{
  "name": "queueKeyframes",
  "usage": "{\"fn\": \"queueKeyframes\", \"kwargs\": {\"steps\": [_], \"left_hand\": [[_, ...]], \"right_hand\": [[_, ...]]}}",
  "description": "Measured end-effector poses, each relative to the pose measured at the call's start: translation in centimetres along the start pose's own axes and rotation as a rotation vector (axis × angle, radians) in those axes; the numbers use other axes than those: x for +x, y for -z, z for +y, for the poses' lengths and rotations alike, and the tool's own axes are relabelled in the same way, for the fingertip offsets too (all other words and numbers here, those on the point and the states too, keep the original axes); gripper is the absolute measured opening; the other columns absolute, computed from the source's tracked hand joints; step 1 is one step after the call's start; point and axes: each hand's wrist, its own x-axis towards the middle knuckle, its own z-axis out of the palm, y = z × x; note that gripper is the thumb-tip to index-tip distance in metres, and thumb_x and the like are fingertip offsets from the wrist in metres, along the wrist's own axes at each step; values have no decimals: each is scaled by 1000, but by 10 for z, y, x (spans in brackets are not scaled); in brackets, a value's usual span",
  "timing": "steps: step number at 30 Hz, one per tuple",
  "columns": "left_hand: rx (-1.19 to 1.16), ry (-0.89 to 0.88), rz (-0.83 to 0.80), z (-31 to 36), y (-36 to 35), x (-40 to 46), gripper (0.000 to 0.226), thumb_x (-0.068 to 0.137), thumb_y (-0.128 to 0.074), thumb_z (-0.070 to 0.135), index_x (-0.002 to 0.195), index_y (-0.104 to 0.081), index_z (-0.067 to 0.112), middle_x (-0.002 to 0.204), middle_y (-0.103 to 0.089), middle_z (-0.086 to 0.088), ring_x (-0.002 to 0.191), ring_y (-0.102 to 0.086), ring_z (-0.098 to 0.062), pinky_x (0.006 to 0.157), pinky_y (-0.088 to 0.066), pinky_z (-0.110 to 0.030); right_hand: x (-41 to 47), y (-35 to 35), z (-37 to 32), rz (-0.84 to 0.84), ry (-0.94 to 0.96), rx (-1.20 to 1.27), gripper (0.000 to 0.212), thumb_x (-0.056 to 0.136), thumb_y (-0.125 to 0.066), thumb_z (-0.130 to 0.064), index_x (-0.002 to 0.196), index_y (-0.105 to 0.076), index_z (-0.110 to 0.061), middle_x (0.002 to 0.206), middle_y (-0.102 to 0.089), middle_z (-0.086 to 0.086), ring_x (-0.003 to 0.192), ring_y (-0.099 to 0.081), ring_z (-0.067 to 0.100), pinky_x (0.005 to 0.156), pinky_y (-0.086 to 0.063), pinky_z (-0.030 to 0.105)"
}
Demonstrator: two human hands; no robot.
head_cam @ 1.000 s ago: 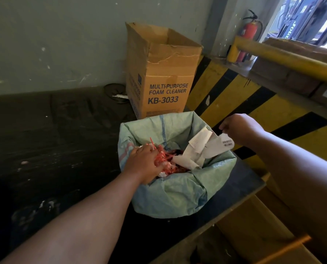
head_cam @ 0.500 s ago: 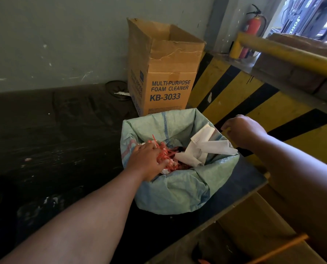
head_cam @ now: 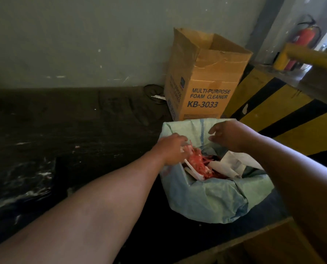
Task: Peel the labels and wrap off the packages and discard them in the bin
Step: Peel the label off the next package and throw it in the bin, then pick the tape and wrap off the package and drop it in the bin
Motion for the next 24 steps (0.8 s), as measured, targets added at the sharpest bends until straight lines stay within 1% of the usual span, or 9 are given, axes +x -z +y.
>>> {"fn": "queueKeyframes", "kwargs": {"steps": [2,5,9,13,16,18,20,22,24], "left_hand": [[30,48,29,-29,30,-16,60,97,-58,54,146,-50,21,145,-48,-8,128,-53,-32,103,-42,-41],[150,144,77,-91,71,-54,58,98,-56,55,144,-49,21,141,-49,-7,124,-56,-29,98,-46,-41],[328,345,107,-188,114,-121,60,98,-53,58,146,-47,23,143,-47,-8,127,-54,-30,103,-44,-47],[344,517,110,-284,143,-196,60,98,-52,59,145,-47,21,142,-46,-9,129,-52,-32,104,-45,-48],[290,618,68,-345,145,-241,63,98,-52,60,147,-45,22,145,-42,-9,132,-49,-32,106,-44,-50],[247,648,22,-381,135,-263,67,97,-53,62,150,-42,23,149,-38,-10,134,-47,-34,107,-44,-52],[186,655,-24,-411,119,-278,74,95,-54,64,154,-37,23,152,-34,-10,136,-45,-35,108,-44,-53],[121,647,-53,-432,102,-285,80,94,-55,65,158,-30,23,156,-29,-11,139,-41,-35,111,-41,-53],[72,618,-70,-444,85,-287,85,95,-54,65,161,-21,23,164,-17,-10,147,-29,-35,116,-36,-54]], "right_hand": [[18,-2,-44,-22,104,-42,40,94,-57,-48,127,-61,-27,120,-67,-3,106,-62,17,90,-49,32],[39,-9,-120,-39,261,-32,47,93,-59,-49,131,-59,-22,125,-66,2,114,-60,21,94,-46,32],[60,-24,-231,-96,386,12,59,89,-60,-57,134,-56,-19,128,-62,4,117,-59,21,99,-46,34],[78,-46,-335,-125,494,53,64,86,-59,-62,135,-55,-21,133,-58,6,120,-57,23,101,-46,39],[89,-70,-401,-184,516,88,59,89,-59,-56,135,-55,-20,134,-58,7,120,-57,23,101,-46,38],[95,-90,-435,-232,502,112,55,91,-59,-51,135,-55,-19,134,-59,7,121,-57,23,101,-46,36],[99,-113,-460,-280,472,130,51,94,-59,-46,136,-55,-18,136,-58,6,124,-55,22,103,-44,35],[101,-135,-478,-324,431,150,46,95,-59,-41,134,-56,-18,134,-59,7,123,-56,22,103,-44,35],[101,-156,-489,-350,387,168,40,96,-59,-37,131,-59,-18,130,-61,6,118,-58,22,101,-47,37]]}}
